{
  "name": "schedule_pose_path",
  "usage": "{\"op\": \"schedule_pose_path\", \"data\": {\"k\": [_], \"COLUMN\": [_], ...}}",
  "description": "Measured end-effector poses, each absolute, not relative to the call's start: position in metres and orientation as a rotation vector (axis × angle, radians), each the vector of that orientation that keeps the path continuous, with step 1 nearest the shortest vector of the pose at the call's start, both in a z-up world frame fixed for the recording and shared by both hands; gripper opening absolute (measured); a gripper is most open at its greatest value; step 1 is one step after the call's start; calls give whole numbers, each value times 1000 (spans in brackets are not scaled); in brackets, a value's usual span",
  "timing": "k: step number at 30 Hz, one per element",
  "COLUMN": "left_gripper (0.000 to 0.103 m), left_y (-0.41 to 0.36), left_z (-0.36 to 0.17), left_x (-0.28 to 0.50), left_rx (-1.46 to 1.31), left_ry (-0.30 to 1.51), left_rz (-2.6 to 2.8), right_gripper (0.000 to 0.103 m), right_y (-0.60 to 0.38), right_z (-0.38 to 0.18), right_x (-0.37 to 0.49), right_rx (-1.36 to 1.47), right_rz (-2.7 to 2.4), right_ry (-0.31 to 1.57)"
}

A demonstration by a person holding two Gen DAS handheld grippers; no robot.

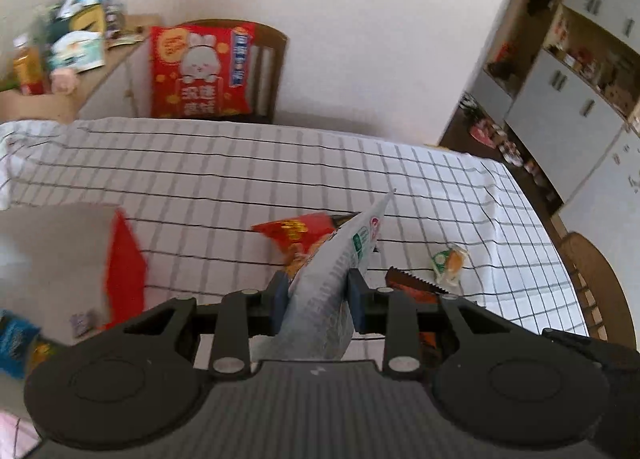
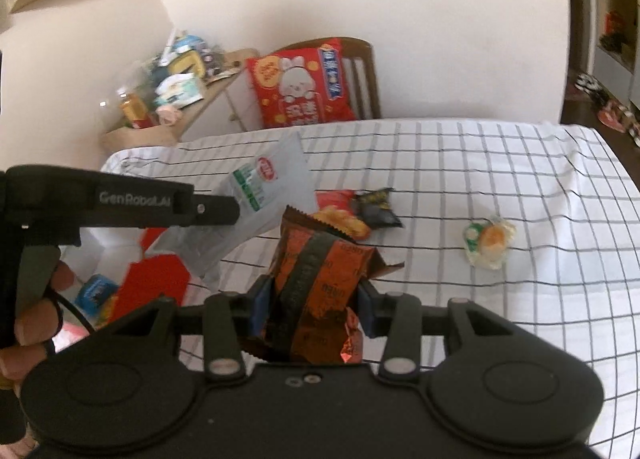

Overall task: Organize snacks
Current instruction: 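Carry the white bag and copper bag over the box with both tools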

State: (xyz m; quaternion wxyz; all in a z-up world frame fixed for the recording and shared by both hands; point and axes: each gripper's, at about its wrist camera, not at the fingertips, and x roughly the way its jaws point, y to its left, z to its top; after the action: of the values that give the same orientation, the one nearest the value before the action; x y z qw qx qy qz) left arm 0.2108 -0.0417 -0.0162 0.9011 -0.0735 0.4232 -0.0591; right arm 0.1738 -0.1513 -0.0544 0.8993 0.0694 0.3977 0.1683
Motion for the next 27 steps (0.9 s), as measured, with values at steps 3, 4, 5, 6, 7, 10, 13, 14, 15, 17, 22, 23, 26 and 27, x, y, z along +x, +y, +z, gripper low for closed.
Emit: {"op": "schedule_pose_path", "data": {"k": [3,4,5,6,7,10,13,14,15,17,22,23,26,27], "left_gripper": [30,29,28,26,25,22,21,21,21,21,21,21,30,35], "left_y": [-20,-13,-5,3,11,30,52,60,64,67,73,72,68,66], "left_z": [-9,-7,-5,-3,-1,1,-5,-9,-13,-19,-31,-33,-42,-45], "left_x": [197,192,188,184,179,170,167,166,165,162,153,152,149,148], "left_rx": [-171,-179,-188,-199,-207,-213,-228,-240,-242,-215,-224,-228,-236,-233], "left_ry": [856,850,845,840,834,819,835,854,870,890,890,897,920,927], "left_rz": [-89,-77,-66,-57,-46,-18,18,8,0,-15,-8,-12,-33,-40], "right_gripper": [42,42,42,42,42,42,42,42,42,42,42,42,43,43], "right_y": [-134,-127,-121,-113,-107,-85,-61,-55,-51,-48,-53,-55,-62,-65], "right_z": [-46,-44,-42,-40,-37,-34,-35,-36,-37,-40,-48,-50,-53,-55], "right_x": [169,167,167,167,166,165,169,169,169,167,163,163,163,162], "right_rx": [127,123,117,111,107,82,48,40,35,25,18,19,33,38], "right_rz": [382,394,407,420,431,468,484,488,492,496,494,492,481,479], "right_ry": [814,810,807,804,802,796,801,804,806,812,850,855,863,866]}}
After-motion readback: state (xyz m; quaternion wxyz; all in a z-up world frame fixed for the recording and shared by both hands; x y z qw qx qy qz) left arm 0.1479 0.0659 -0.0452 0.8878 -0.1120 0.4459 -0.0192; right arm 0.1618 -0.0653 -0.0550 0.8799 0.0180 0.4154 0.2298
